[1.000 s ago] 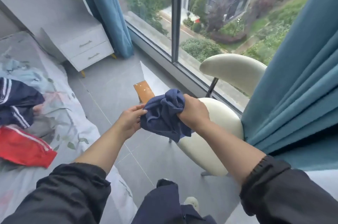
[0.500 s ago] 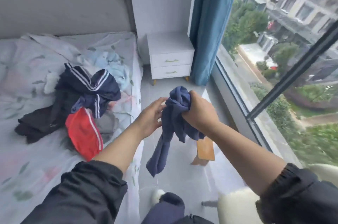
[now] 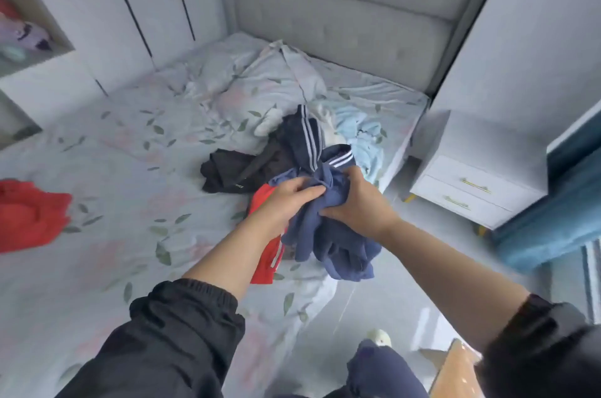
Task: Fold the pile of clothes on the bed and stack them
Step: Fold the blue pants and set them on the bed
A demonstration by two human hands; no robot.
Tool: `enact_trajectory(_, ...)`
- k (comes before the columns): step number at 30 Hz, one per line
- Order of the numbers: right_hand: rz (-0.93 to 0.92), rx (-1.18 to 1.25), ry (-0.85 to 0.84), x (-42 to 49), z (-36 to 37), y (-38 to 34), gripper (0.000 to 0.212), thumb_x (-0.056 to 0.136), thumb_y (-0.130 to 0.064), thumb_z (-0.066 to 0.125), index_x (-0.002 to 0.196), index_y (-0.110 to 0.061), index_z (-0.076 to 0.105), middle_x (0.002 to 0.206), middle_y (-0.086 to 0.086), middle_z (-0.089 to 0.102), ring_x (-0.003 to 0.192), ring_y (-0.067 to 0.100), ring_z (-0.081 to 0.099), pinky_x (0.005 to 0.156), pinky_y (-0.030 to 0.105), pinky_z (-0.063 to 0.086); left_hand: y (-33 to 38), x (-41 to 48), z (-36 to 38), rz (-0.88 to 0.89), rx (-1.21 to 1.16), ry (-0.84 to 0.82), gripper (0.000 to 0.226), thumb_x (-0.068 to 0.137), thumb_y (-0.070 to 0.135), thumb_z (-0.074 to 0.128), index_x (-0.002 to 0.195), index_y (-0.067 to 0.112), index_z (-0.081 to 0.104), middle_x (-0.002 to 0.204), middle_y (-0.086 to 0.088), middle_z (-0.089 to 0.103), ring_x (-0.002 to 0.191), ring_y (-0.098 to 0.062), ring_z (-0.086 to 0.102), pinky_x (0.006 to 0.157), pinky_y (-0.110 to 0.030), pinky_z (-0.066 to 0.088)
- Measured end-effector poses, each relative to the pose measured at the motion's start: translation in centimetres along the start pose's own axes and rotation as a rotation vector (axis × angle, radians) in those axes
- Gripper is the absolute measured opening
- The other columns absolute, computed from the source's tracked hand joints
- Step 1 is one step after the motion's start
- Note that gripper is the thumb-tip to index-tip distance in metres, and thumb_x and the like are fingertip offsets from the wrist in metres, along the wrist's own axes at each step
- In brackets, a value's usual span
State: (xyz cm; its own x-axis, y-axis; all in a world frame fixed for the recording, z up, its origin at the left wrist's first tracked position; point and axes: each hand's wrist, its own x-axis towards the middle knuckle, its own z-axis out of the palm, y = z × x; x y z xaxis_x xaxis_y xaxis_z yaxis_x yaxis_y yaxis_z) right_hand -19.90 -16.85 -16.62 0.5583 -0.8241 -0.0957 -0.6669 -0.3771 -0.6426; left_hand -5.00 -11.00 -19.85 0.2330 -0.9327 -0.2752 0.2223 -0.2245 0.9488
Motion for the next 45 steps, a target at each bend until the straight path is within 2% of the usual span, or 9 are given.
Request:
enact_trajectory(10, -0.216, 0.525, -0.344, 11.5, 2.0, -4.2, 0.045, 0.089, -0.033, 0.063, 0.123, -0.009, 0.044, 0.105, 0.006, 0.059, 0.089, 0.012, 0.058, 0.072, 0.014, 0.044, 1.8, 0.6, -5.2, 0.04, -0.151, 0.723, 0.017, 0.092, 0.005, 0.057, 0.086, 0.017, 0.067, 0.088, -0.013, 0.068, 0.082, -0.026, 0.064, 0.08, -0.037, 0.052)
enact_trajectory(13, -0.344, 0.456, -0.438, 13.6, 1.9, -4.1, 0.042, 0.086, -0.021, 0.068, 0.119, -0.008, 0.045, 0.113, 0.009, 0.057, 0.098, 0.019, 0.058, 0.086, 0.027, 0.047, 1.9, 0.7, -3.8, 0.017, -0.26, 0.986, 0.012, 0.093, 0.002, 0.054, 0.084, 0.007, 0.06, 0.082, -0.017, 0.061, 0.076, -0.027, 0.058, 0.072, -0.034, 0.047)
enact_trajectory(19, -0.657, 0.356, -0.764, 13.6, 1.1, -4.5, 0.054, 0.073, -0.019, 0.08, 0.113, -0.023, 0.043, 0.112, 0.001, 0.053, 0.1, 0.013, 0.057, 0.079, 0.016, 0.046, 2.2, -1.9, 0.5, 0.092, -0.481, 1.283, 0.02, 0.096, -0.001, 0.047, 0.083, 0.006, 0.06, 0.07, -0.01, 0.062, 0.059, -0.022, 0.058, 0.055, -0.025, 0.049)
enact_trajectory(25, -0.875, 0.243, -0.826, 10.5, 0.9, -7.0, 0.01, 0.084, -0.001, 0.056, 0.086, -0.01, 0.055, 0.077, 0.005, 0.054, 0.069, 0.018, 0.048, 0.059, 0.023, 0.037, 2.5, -7.9, 2.8, 0.12, -0.531, 1.347, 0.021, 0.092, -0.004, 0.047, 0.101, 0.003, 0.065, 0.092, -0.016, 0.067, 0.08, -0.028, 0.063, 0.07, -0.034, 0.053)
enact_trajectory(31, -0.774, 0.398, -0.95, 5.0, 0.6, -11.3, 0.02, 0.09, -0.003, 0.047, 0.077, -0.001, 0.063, 0.064, 0.005, 0.055, 0.058, 0.014, 0.047, 0.051, 0.018, 0.037, 2.0, -16.9, 2.8, -0.221, -0.034, 1.392, 0.017, 0.091, 0.001, 0.053, 0.097, 0.009, 0.068, 0.089, -0.005, 0.067, 0.082, -0.02, 0.061, 0.063, -0.019, 0.049)
enact_trajectory(35, -0.694, 0.521, -1.047, -0.5, 1.7, -14.1, 0.023, 0.093, -0.007, 0.046, 0.088, 0.008, 0.063, 0.076, 0.029, 0.057, 0.07, 0.022, 0.055, 0.068, 0.032, 0.044, 2.0, -22.7, 3.5, -0.003, -0.004, 1.354, 0.027, 0.101, 0.027, 0.042, 0.115, 0.016, 0.063, 0.107, 0.0, 0.068, 0.101, -0.011, 0.062, 0.081, -0.017, 0.047)
enact_trajectory(38, -0.64, 0.591, -1.08, -5.3, 2.7, -16.3, 0.029, 0.092, -0.009, 0.049, 0.071, -0.016, 0.068, 0.073, 0.013, 0.065, 0.073, 0.022, 0.059, 0.072, 0.033, 0.046, 0.9, -27.1, 4.8, 0.108, 0.015, 1.193, 0.036, 0.096, 0.047, 0.046, 0.122, 0.024, 0.06, 0.119, 0.004, 0.066, 0.116, -0.01, 0.058, 0.099, -0.031, 0.044)
enact_trajectory(43, -0.717, 0.657, -1.084, -11.7, 4.1, -19.9, 0.034, 0.092, -0.002, 0.043, 0.076, -0.025, 0.063, 0.082, -0.005, 0.063, 0.08, 0.011, 0.059, 0.073, 0.022, 0.046, -1.1, -31.3, 6.2, -0.128, 0.298, 1.175, 0.028, 0.075, 0.032, 0.071, 0.1, 0.025, 0.064, 0.083, 0.007, 0.069, 0.07, -0.004, 0.064, 0.06, -0.025, 0.051)
enact_trajectory(45, -0.817, 0.613, -1.052, -12.8, 4.1, -20.8, 0.042, 0.089, 0.004, 0.038, 0.076, -0.026, 0.063, 0.082, -0.011, 0.061, 0.076, 0.004, 0.055, 0.069, 0.015, 0.044, -2.1, -33.0, 5.7, -0.191, 0.337, 1.287, 0.023, 0.075, 0.017, 0.068, 0.094, 0.005, 0.065, 0.081, -0.007, 0.067, 0.07, -0.014, 0.062, 0.064, -0.031, 0.054)
